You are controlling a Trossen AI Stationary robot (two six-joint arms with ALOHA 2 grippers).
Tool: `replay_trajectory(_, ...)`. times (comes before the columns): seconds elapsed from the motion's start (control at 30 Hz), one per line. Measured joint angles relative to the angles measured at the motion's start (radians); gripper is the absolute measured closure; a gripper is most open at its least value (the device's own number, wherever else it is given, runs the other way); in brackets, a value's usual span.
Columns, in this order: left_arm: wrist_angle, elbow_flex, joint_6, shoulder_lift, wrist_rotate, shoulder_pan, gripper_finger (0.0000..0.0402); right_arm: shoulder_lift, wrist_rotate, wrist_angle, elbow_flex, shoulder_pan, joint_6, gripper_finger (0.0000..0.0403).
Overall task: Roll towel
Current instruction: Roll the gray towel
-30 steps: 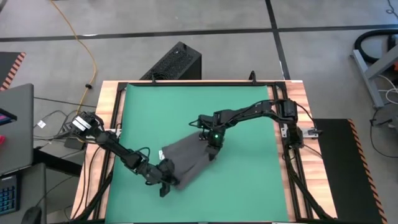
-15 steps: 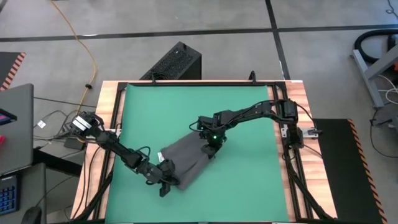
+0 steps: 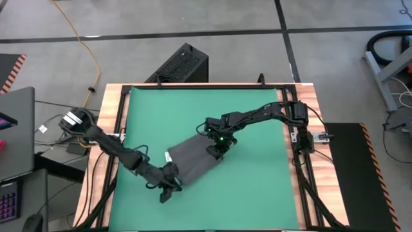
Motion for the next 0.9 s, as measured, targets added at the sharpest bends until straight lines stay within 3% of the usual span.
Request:
replay_trajectory(0.1,-0.04,0.0,0.007,-0.059,0.028,-0.003,0.0402,0.0,0.0,0.002,0.0,-0.004,0.0,0.0373)
replay_trajectory(0.17,-0.04,0.001,0.042,-0.102,-0.011,-0.004,0.0402,0.0,0.003,0.003,0.0,-0.004,0.0,0.0373)
replay_trajectory(0.23,-0.06,0.027,0.126,-0.151,-0.135,-0.011,0.0402,0.0,0.005,0.004,0.0,-0.003,0.001,0.0373)
replay_trajectory(0.33,-0.124,0.109,0.381,-0.2,-0.371,-0.026,0.0402,0.0,0.006,0.005,0.0,-0.003,0.0,0.0373)
replay_trajectory(0.4,-0.189,0.161,0.541,-0.187,-0.418,-0.01,0.0402,0.0,0.006,0.009,0.0,-0.003,0.0,0.0373)
replay_trajectory(0.63,-0.276,0.264,0.677,-0.03,-0.169,0.075,0.0401,0.0,0.009,0.013,0.0,-0.004,0.0,0.0373)
replay_trajectory(0.9,-0.286,0.291,0.713,0.102,-0.114,0.082,0.0401,0.0,0.014,0.016,0.0,-0.004,-0.004,0.0373)
